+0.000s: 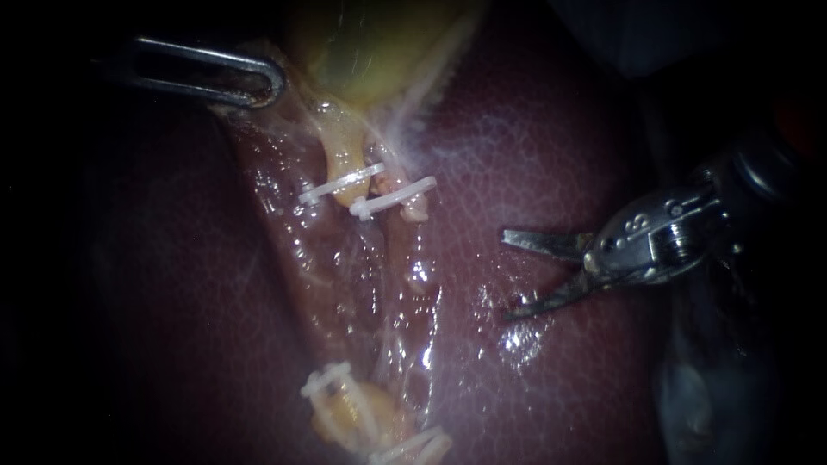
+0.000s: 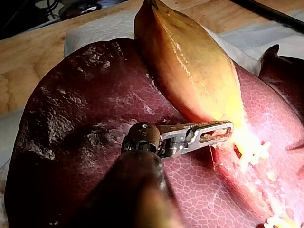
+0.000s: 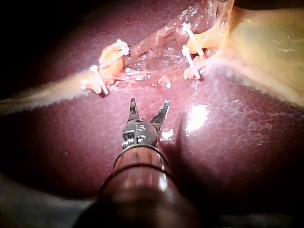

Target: Go back from the cut right tube

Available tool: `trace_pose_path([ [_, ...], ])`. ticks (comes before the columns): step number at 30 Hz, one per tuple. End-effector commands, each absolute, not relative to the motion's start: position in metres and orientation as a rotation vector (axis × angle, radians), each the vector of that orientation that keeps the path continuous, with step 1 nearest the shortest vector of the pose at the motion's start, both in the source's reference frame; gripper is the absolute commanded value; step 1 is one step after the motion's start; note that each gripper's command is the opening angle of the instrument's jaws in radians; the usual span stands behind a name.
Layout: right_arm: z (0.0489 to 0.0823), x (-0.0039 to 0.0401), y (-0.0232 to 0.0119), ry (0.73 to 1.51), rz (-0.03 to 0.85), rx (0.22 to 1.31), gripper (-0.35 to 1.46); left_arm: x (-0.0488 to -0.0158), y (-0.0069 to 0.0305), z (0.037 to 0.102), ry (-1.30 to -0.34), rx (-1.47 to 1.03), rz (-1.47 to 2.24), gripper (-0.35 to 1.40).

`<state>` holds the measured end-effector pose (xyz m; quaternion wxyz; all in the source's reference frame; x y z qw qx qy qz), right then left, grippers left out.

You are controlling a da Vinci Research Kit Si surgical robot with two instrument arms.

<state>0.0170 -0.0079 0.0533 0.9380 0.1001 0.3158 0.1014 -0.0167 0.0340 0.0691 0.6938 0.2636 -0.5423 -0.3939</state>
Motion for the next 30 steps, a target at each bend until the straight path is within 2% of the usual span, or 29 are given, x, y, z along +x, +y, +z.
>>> trace_pose_path([
  [1,0.0534,0.0169,-0.0079,0.647,0.209,0.214,1.45,-0.0167,0.0339,0.0692,-1.21,0.588,-0.88,-0.35],
  [4,0.0534,0.0168,-0.0079,0.664,0.206,0.246,1.45,-0.0169,0.0338,0.0693,-1.208,0.589,-0.877,-0.35],
  [11,0.0534,0.0166,-0.0079,0.664,0.205,0.246,1.45,-0.0178,0.0332,0.0702,-1.203,0.585,-0.864,-0.35],
  [22,0.0535,0.0163,-0.0078,0.665,0.205,0.247,1.45,-0.0218,0.0304,0.0751,-1.166,0.621,-0.858,-0.35],
  [30,0.0535,0.0163,-0.0078,0.668,0.203,0.252,1.45,-0.0221,0.0305,0.0767,-1.163,0.626,-0.861,-0.35],
])
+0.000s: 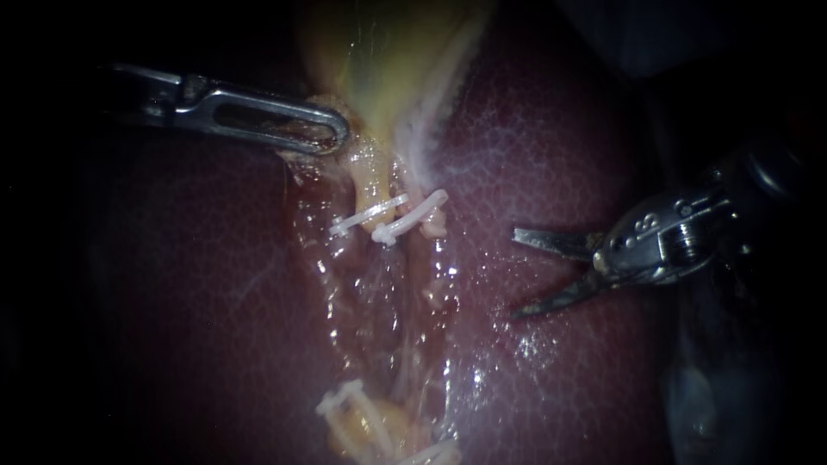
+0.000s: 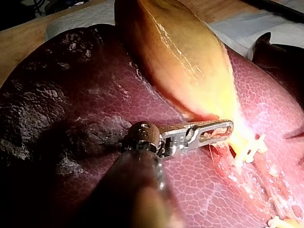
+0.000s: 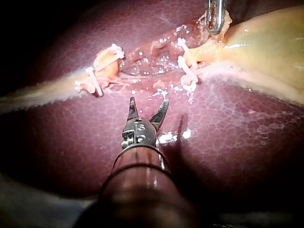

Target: Go back from the cut right tube

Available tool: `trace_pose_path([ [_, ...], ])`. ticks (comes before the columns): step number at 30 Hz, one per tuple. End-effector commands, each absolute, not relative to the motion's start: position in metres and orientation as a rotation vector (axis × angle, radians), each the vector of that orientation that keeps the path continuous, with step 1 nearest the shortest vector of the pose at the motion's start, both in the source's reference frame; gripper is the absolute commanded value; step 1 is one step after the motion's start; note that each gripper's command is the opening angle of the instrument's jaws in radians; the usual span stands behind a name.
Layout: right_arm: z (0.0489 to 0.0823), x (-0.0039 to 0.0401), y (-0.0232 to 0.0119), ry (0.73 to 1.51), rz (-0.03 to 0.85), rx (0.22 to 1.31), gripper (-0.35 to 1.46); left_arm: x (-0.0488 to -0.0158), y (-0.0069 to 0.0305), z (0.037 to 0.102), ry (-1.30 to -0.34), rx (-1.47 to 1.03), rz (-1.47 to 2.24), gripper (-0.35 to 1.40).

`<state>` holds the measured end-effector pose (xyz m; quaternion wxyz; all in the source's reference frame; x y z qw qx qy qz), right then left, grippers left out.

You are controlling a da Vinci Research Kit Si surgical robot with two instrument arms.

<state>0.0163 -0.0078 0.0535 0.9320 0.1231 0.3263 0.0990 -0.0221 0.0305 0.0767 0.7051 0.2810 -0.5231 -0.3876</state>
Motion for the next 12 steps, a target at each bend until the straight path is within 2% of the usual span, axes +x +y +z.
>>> trace_pose_path([
  [1,0.0535,0.0163,-0.0078,0.668,0.203,0.252,1.45,-0.0221,0.0305,0.0767,-1.163,0.626,-0.862,-0.35],
  [12,0.0535,0.0163,-0.0078,0.669,0.202,0.255,1.45,-0.0221,0.0305,0.0767,-1.163,0.626,-0.862,-0.35],
])
